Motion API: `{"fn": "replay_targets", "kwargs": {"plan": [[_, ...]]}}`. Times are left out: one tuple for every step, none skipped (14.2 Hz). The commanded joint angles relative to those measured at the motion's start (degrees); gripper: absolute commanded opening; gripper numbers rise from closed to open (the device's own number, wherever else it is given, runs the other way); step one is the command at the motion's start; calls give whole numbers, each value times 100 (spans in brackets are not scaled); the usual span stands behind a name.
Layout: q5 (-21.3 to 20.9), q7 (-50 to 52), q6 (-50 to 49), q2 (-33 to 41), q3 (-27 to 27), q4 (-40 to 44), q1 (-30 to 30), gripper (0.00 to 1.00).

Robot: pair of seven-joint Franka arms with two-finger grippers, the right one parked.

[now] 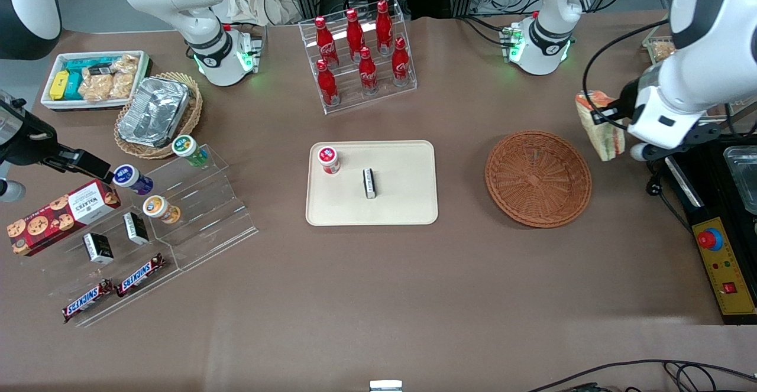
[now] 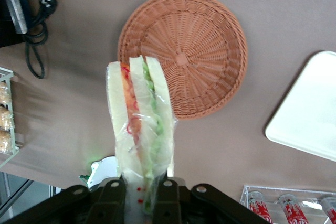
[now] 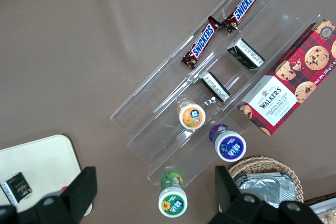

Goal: Place sandwich from basket to tray
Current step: 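Lift the sandwich up out of the basket with the left gripper, then carry the held sandwich over to the white tray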

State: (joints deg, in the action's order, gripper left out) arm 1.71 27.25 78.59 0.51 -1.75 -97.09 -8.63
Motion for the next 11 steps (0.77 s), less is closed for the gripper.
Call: {"fn": "replay_targets", "kwargs": {"plan": [[146, 149, -134, 125, -351, 50, -7, 0], [146, 289, -134, 125, -518, 59, -7, 0], [137, 368, -108, 108, -720, 93, -25, 0], [128, 413, -64, 107, -861, 103, -34, 0], [102, 431, 6, 64, -993, 103, -121, 0], [111, 439, 120, 2, -1038, 103, -235, 0], [146, 379, 208, -50, -1064, 59, -297, 0], [146, 334, 305, -199, -1108, 50, -367, 0], [146, 334, 428, -339, -1239, 41, -472, 0], [146, 334, 568, -498, -1336, 41, -508, 0], [146, 360, 839, -638, -1468, 24, -578, 0]]}}
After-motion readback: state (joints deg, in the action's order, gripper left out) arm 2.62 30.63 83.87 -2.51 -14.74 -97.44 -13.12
